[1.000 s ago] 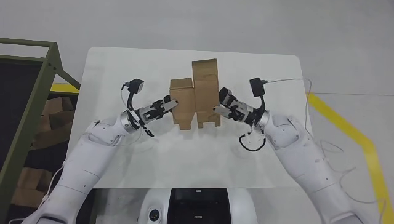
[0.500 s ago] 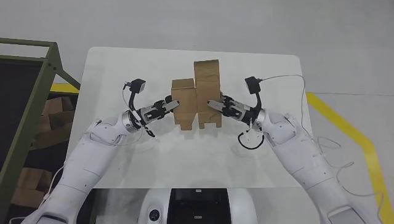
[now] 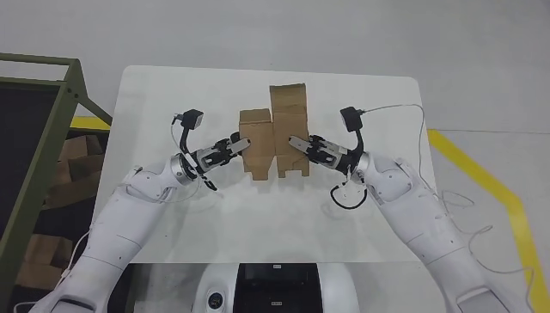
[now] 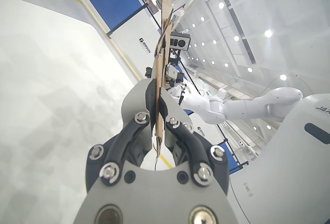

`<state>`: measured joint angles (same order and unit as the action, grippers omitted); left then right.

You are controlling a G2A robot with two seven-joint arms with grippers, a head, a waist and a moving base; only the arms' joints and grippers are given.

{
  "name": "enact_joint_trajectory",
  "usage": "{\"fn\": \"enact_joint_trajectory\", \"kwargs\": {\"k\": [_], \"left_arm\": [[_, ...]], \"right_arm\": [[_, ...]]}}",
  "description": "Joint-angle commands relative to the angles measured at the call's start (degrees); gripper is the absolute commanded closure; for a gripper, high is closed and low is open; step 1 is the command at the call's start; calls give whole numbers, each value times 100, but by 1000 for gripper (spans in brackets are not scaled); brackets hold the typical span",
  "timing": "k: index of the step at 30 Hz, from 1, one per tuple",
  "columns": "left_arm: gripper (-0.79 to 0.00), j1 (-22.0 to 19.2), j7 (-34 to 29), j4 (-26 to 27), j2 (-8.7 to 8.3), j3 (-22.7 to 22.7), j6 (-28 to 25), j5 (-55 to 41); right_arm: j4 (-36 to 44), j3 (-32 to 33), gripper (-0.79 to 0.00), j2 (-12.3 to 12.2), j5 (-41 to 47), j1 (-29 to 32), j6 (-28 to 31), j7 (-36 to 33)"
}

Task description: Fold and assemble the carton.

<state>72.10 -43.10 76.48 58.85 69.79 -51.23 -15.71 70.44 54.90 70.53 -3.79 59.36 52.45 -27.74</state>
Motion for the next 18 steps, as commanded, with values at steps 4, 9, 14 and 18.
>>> {"fn": "enact_joint_trajectory", "kwargs": {"k": [4, 9, 14, 18], "left_arm": [[-785, -3, 273, 6, 4, 60, 147, 280], [-785, 81, 566, 67, -7, 237, 79, 161], [-785, 8, 238, -44, -39, 320, -141, -359], [-785, -161, -327, -283, -74, 322, -384, -991]], "right_arm": [[-29, 38, 0, -6, -7, -41, -23, -10], [-39, 30, 0, -34, 272, -62, 44, -322], [-98, -6, 0, -99, 791, -166, 104, -1066], [-131, -85, 0, -147, 1093, -242, 98, -1673]]}}
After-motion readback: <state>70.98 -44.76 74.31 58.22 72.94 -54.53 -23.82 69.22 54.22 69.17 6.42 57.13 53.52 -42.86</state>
